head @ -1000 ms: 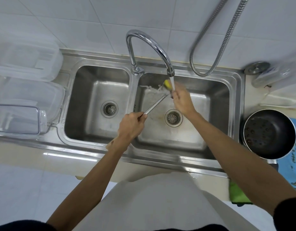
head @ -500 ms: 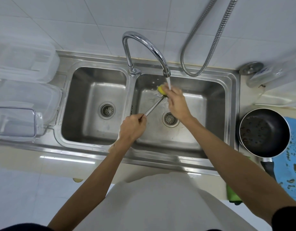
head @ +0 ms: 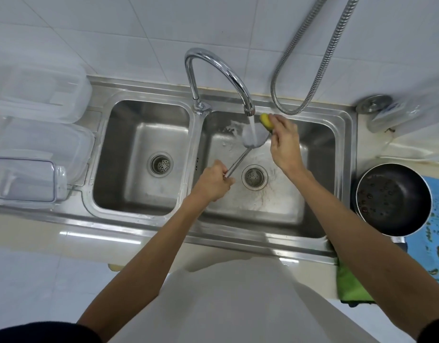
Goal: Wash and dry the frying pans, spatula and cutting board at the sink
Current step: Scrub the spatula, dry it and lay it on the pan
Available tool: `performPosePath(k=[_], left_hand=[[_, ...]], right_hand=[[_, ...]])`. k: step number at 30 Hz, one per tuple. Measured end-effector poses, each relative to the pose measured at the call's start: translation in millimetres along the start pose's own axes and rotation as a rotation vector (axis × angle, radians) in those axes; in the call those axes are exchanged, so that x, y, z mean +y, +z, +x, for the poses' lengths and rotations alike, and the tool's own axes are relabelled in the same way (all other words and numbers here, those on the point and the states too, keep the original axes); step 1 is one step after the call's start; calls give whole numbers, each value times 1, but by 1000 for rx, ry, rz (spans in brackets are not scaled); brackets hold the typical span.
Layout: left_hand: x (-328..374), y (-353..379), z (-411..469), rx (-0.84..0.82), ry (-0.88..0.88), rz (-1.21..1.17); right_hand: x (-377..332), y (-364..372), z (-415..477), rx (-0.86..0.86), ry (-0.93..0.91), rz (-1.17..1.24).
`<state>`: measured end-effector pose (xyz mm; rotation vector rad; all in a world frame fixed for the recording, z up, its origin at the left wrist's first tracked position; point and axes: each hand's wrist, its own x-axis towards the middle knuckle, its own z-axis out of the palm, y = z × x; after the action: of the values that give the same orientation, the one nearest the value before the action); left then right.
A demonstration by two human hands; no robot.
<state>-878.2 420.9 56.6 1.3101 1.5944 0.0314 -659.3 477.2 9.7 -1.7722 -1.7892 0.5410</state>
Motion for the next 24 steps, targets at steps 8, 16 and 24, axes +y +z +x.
performPosePath(k=[8, 16, 24], left_hand=[[2, 10, -6, 41, 8, 104], [0, 13, -11, 35, 28, 134], [8, 10, -7, 77, 23, 240]], right_hand=[[-3, 51, -36, -201, -88, -248], [-8, 46, 9, -320, 19, -257], [-11, 44, 24, -372, 86, -275]])
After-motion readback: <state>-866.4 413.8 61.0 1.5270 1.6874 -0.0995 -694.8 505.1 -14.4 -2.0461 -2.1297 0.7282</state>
